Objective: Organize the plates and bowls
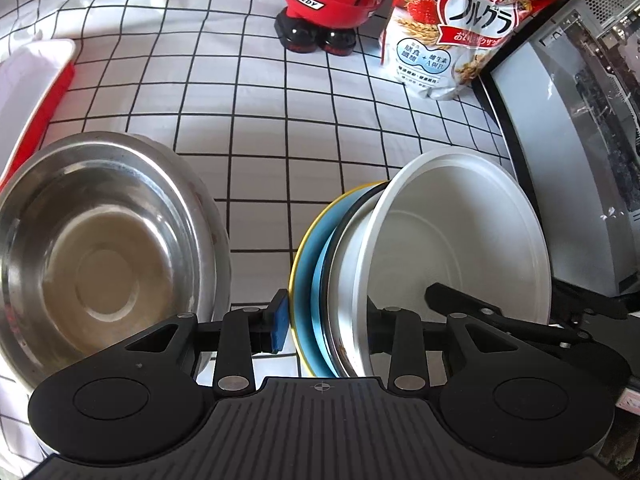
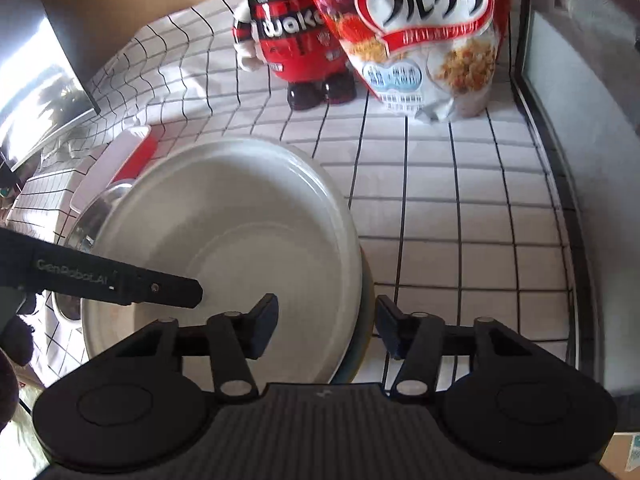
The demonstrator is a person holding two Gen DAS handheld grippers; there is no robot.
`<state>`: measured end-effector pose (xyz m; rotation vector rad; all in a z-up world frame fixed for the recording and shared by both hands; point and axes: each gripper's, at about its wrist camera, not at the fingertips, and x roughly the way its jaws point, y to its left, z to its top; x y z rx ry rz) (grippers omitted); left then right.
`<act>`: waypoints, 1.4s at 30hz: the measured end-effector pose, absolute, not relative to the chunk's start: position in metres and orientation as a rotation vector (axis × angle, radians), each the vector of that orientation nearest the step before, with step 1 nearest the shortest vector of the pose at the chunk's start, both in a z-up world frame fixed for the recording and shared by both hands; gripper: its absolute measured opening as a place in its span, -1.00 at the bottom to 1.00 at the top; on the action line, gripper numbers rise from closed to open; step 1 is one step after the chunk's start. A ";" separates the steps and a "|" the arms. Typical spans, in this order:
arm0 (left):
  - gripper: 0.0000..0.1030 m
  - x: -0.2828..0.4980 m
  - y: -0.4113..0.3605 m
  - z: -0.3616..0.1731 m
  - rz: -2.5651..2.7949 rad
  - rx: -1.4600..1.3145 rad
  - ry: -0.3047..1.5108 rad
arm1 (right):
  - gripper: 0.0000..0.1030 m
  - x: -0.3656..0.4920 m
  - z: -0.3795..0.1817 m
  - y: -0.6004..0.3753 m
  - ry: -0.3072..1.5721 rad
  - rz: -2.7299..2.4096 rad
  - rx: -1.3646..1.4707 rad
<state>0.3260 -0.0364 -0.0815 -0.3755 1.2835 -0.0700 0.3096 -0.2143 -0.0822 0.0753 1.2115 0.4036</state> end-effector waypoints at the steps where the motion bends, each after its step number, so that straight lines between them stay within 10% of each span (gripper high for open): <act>1: -0.27 0.326 -0.037 -0.082 -0.073 -0.372 1.282 | -0.19 0.311 -0.086 -0.216 1.227 0.396 0.094; 42: -0.25 0.321 -0.035 -0.077 -0.084 -0.273 1.332 | -0.28 0.297 -0.084 -0.221 1.218 0.429 0.148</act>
